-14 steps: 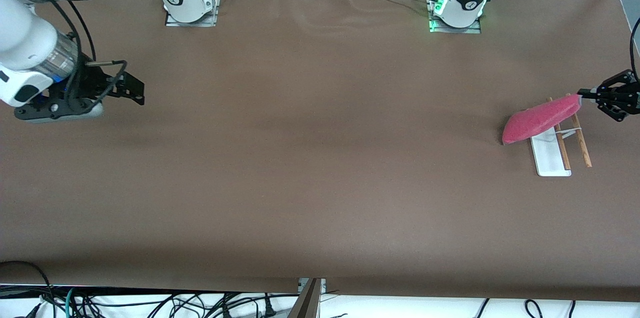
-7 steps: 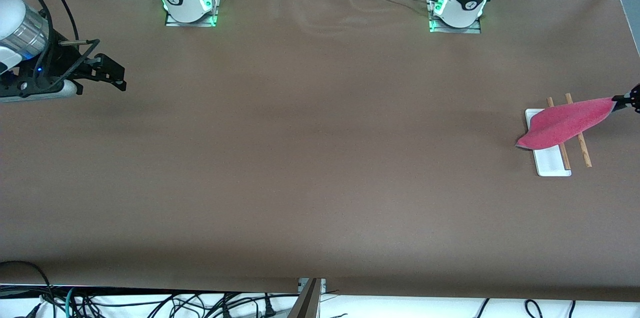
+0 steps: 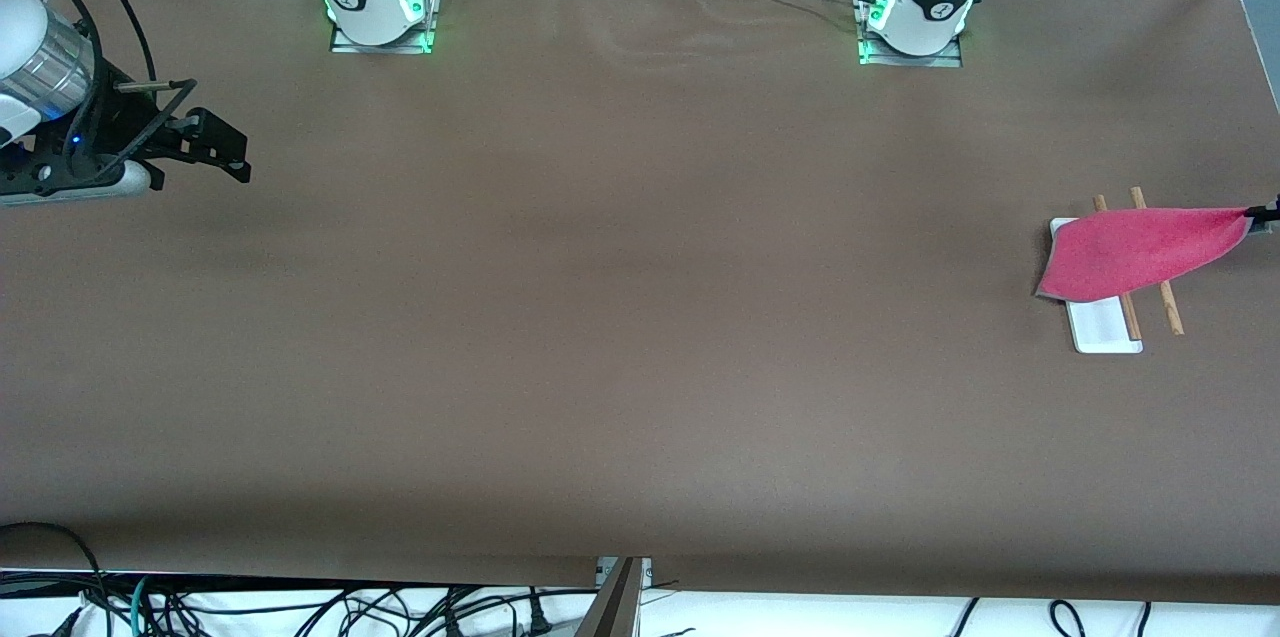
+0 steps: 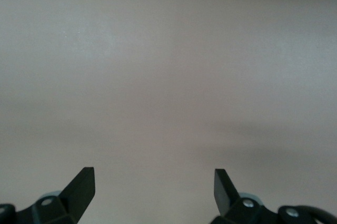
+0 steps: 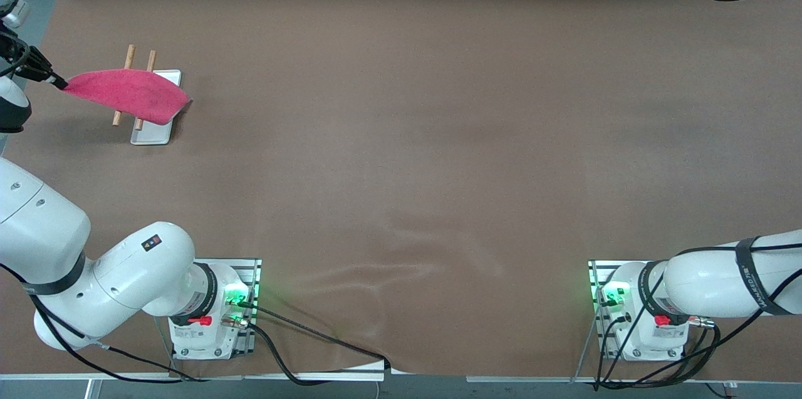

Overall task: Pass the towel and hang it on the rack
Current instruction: 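Drape the towel over the wooden rack with the left gripper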

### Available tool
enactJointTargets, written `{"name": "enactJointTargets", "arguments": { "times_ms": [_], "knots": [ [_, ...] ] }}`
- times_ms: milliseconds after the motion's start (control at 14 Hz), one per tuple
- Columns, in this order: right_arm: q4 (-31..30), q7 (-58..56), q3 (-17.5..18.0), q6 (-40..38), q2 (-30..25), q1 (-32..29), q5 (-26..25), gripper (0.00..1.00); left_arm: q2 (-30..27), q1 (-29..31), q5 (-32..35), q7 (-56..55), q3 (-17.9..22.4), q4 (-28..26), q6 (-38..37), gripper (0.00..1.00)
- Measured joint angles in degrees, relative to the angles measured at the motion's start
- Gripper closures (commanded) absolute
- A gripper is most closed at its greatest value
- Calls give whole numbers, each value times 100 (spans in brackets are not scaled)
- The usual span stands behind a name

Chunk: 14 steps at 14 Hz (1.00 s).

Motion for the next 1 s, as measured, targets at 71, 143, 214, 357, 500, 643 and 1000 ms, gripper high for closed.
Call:
{"name": "enactJointTargets", "arguments": {
  "times_ms": [71,143,214,357,500,643,1000],
  "knots": [
    [0,0,3,0,0,0,-1,0,79,39,0,33,0,0,46,100],
    [0,0,3,0,1,-3,-2,0,144,65,0,60,0,0,76,100],
    [0,0,3,-1,6,-7,-2,0,191,77,0,80,0,0,108,100],
    [0,0,3,-5,15,-15,-4,0,225,102,1,87,-1,0,221,100],
    [17,0,16,-12,6,-14,-28,0,260,159,2,92,0,0,279,100],
    [139,0,-5,-45,1,-30,-47,0,344,187,2,98,0,-1,385,97],
    [258,0,-7,-282,0,-78,-50,0,611,219,2,99,0,0,535,0]
  ]
}}
